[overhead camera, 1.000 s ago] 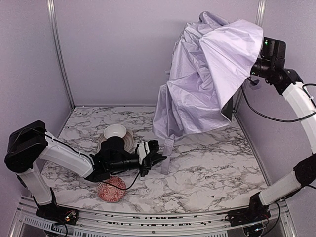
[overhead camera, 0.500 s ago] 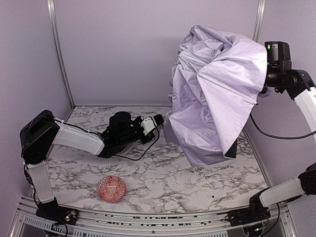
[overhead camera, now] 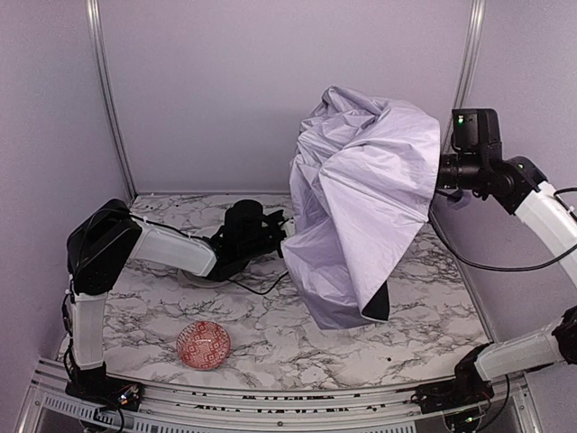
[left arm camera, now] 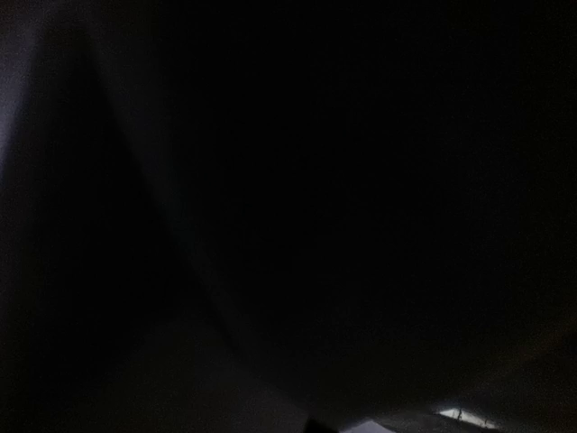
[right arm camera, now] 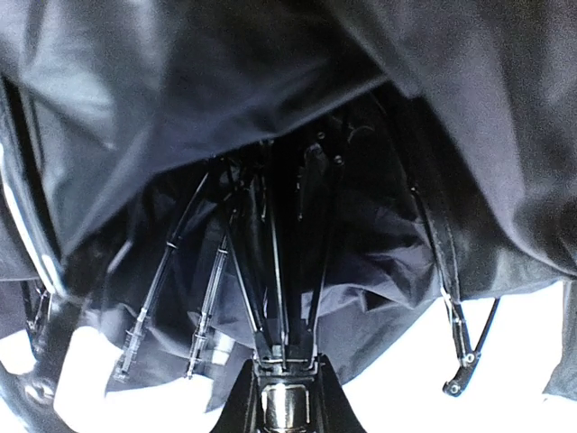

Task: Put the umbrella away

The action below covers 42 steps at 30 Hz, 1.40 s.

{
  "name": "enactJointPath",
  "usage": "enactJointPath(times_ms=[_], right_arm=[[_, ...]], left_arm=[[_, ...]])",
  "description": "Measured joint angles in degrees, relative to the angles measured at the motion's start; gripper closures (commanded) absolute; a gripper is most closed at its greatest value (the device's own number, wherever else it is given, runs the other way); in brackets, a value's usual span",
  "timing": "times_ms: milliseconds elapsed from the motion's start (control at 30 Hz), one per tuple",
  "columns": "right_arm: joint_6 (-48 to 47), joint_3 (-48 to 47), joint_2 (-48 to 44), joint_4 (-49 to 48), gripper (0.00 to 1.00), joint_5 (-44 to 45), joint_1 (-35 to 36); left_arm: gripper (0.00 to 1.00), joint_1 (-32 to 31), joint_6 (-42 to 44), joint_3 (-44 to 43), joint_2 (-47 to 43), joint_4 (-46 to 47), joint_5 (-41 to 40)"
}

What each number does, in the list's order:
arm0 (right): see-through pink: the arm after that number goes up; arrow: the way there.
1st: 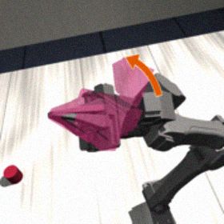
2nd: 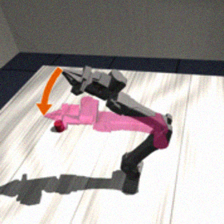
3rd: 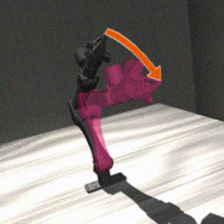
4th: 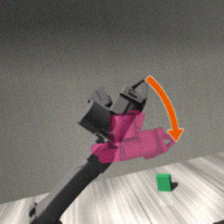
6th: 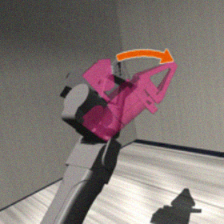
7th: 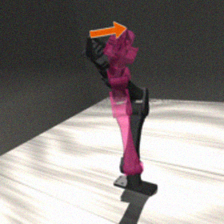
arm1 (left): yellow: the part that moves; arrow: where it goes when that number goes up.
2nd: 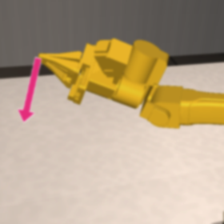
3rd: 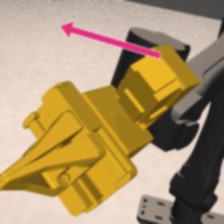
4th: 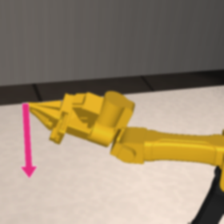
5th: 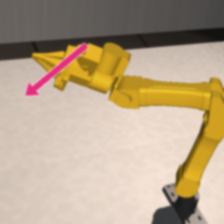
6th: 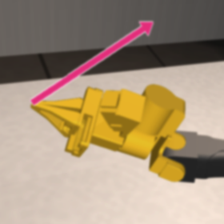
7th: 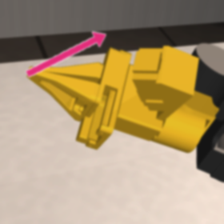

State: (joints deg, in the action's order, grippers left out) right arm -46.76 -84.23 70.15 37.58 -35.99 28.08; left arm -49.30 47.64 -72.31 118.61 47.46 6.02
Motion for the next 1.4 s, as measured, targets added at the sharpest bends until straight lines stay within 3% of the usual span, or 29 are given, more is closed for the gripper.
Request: enactJointPath(times_ms=[200,533,600,667,733,900,1133,1400], right_arm=[[7.28,2.60,-1.40,-10.78,1.00,13.86,-1.38],[8.66,0.50,2.73,-12.28,1.00,12.24,-4.83],[8.68,0.52,2.82,-12.41,1.00,11.85,-5.31],[8.70,0.52,2.89,-13.03,1.00,11.39,-5.88],[8.79,0.52,2.93,-14.47,1.00,11.06,-6.21],[7.30,0.63,2.97,-18.71,1.00,11.39,-6.93],[4.33,2.58,5.25,-24.22,1.00,12.76,-8.48],[1.27,3.78,8.96,-29.11,1.00,12.07,-10.38]], left_arm=[[1.00,-0.24,-2.40,6.27,-1.81,0.28,1.60],[1.00,-4.55,-3.58,10.99,-2.29,0.24,-0.22],[0.86,-4.79,-3.69,10.97,-2.27,0.26,-0.90],[0.52,-4.76,-3.72,10.73,-2.19,0.24,-1.77],[0.30,-4.68,-3.67,10.56,-2.12,0.24,-2.32],[0.03,-4.57,-3.72,12.55,-3.39,0.24,-3.93],[0.01,-3.15,-3.21,23.61,-12.24,-0.22,-10.14],[0.01,-1.49,-5.53,30.29,-17.09,-0.76,-14.56]])
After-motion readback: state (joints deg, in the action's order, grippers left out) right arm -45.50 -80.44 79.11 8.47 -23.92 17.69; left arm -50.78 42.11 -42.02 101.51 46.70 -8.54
